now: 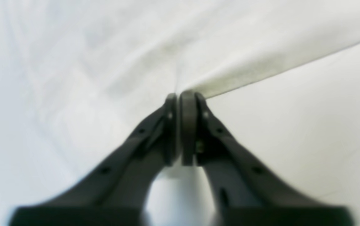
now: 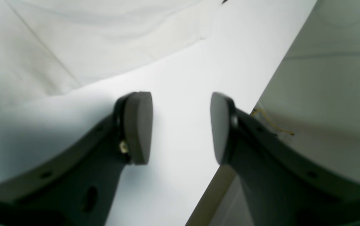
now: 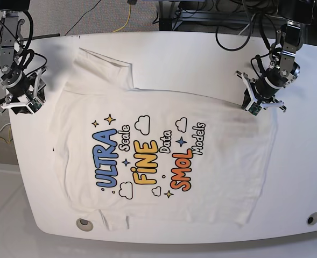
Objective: Fold the T-shirt properly
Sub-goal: 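Grasp the shirt edge with the right gripper and pull it taut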
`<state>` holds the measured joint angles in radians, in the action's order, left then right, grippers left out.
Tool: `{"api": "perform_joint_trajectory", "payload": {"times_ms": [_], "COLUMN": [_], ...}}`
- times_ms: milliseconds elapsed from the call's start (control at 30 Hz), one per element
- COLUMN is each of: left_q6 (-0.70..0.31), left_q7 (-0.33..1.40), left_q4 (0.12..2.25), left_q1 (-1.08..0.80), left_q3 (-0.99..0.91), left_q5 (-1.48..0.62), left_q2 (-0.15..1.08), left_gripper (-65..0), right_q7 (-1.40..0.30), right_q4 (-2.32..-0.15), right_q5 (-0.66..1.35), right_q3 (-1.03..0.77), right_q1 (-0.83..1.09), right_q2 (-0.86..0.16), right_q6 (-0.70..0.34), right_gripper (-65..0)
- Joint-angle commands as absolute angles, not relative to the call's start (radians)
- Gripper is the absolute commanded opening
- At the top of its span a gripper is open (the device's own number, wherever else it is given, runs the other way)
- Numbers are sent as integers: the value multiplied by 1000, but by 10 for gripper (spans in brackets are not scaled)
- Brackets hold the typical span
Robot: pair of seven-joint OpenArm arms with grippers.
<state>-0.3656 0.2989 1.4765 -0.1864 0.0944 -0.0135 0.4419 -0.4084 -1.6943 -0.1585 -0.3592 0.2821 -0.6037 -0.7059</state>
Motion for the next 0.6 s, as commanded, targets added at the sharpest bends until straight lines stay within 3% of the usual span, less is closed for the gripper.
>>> {"api": "perform_joint_trajectory", "payload": {"times_ms": [0,67,200,467,533,567], "left_q6": [-354,-346,-352,-372,-382,-384], "left_q7": [366,372,382,364,383,392], "left_q4": [1484,1486,1471,1460,1473,1475], "left_q1": [-194,-192,-204,-207,-205,-205], "left_q3": [91,89,87,87,79,76], "left_q5": [39,52,39,7,-23,-30], "left_q2": [462,464,475,492,495,495], "left_gripper": [-435,-352,-266,-464,-584,-605], "right_q7": [-401,-401,-417,-421,-425,-427], "right_q4": [-1703,-1702,-1698,-1684,-1676,-1676], "right_q5": [-153,-153,-152,-151,-150,-150], "right_q3": [-372,-367,-296,-210,-264,-270], "right_q1": [269,269,266,264,260,259], "right_q2": [-624,-623,-622,-624,-621,-621], "right_q6": [-694,-693,-668,-649,-673,-676], "right_gripper": [-357,-357,-358,-356,-357,-357]}}
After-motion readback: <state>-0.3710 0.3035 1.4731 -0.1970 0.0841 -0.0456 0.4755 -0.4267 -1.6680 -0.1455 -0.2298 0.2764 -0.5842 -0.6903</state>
